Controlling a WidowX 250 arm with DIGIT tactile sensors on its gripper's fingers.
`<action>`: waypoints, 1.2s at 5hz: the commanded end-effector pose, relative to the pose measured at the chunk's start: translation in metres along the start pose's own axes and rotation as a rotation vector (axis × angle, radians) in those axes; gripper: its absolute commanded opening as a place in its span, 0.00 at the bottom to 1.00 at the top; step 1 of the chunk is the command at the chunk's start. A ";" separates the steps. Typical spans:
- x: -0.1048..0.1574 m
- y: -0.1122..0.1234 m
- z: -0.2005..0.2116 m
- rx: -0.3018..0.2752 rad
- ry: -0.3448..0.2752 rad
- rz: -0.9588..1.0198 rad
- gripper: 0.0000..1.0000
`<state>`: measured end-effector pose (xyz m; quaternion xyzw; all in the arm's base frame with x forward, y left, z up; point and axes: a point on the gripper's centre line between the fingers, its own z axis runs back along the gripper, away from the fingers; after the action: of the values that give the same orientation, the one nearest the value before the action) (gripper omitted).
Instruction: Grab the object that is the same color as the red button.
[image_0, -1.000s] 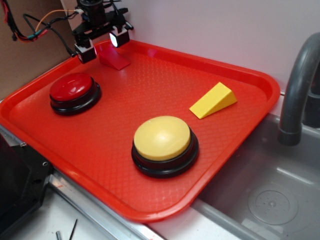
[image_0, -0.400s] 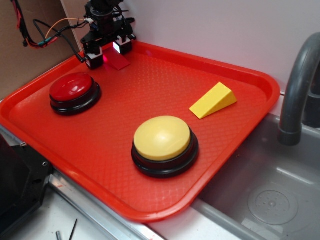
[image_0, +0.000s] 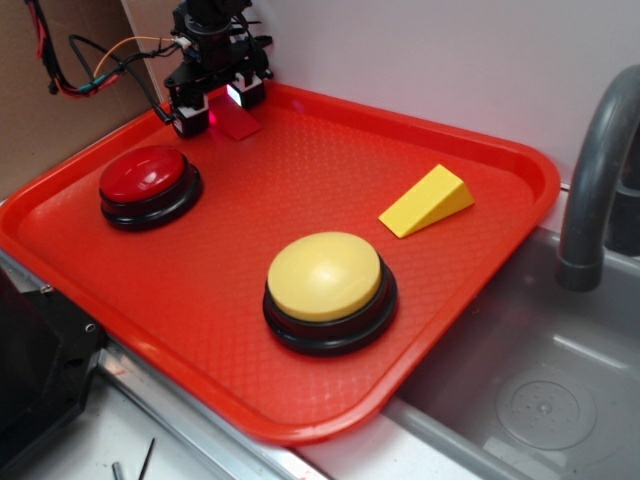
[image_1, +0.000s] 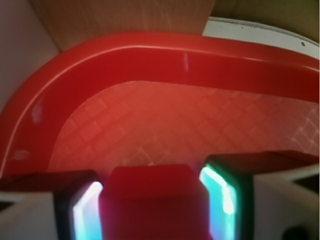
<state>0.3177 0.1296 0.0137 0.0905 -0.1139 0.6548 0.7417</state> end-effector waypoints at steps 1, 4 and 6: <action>0.002 -0.005 0.054 -0.067 -0.009 -0.203 0.00; -0.052 0.006 0.163 -0.356 0.299 -0.837 0.00; -0.080 0.037 0.202 -0.350 0.275 -1.047 0.00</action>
<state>0.2658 -0.0198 0.1658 -0.0696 -0.0384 0.1828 0.9799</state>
